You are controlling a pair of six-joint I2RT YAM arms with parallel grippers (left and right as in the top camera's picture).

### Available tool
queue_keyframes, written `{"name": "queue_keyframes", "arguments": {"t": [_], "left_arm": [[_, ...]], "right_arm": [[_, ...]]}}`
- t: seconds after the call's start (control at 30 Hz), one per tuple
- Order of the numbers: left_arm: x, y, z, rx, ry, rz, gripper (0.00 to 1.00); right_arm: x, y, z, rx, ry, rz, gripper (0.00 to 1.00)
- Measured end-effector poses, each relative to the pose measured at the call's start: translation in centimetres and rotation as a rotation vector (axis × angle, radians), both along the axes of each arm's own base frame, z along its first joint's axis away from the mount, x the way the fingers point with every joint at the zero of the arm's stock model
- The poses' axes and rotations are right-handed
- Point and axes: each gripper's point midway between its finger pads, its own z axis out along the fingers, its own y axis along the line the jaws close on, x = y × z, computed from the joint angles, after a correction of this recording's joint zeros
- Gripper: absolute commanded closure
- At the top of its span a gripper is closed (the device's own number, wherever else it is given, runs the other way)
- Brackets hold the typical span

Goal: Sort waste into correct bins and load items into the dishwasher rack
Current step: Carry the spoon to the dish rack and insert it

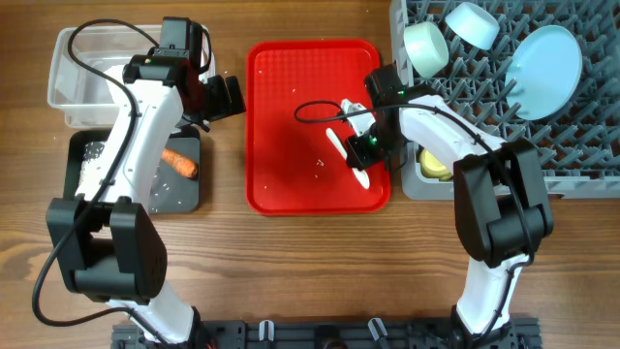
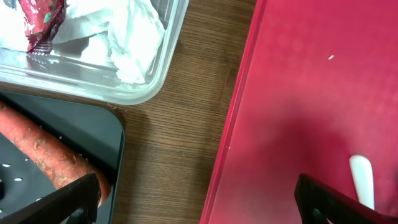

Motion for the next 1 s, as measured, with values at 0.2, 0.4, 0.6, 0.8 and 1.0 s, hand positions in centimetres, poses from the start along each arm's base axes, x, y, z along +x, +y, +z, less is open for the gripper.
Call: {"name": "queue_keyframes", "arguments": {"t": [0.2, 0.4, 0.6, 0.8, 1.0], "left_arm": [[0.0, 0.0, 0.0, 0.0, 0.0, 0.0, 0.0], [0.0, 0.0, 0.0, 0.0, 0.0, 0.0, 0.0], [0.0, 0.0, 0.0, -0.001, 0.0, 0.0, 0.0], [0.0, 0.0, 0.0, 0.0, 0.0, 0.0, 0.0], [0.0, 0.0, 0.0, 0.0, 0.0, 0.0, 0.0]], "right_arm": [[3.0, -0.4, 6.7, 0.052, -0.102, -0.084, 0.96], [6.9, -6.4, 24.5, 0.108, -0.548, -0.356, 0.96], [6.1, -13.5, 29.5, 0.012, -0.681, -0.588, 0.96], [7.4, -14.7, 22.9, -0.096, -0.546, -0.623, 0.96], [9.4, -15.5, 17.2, -0.172, -0.459, -0.641, 0.93]]}}
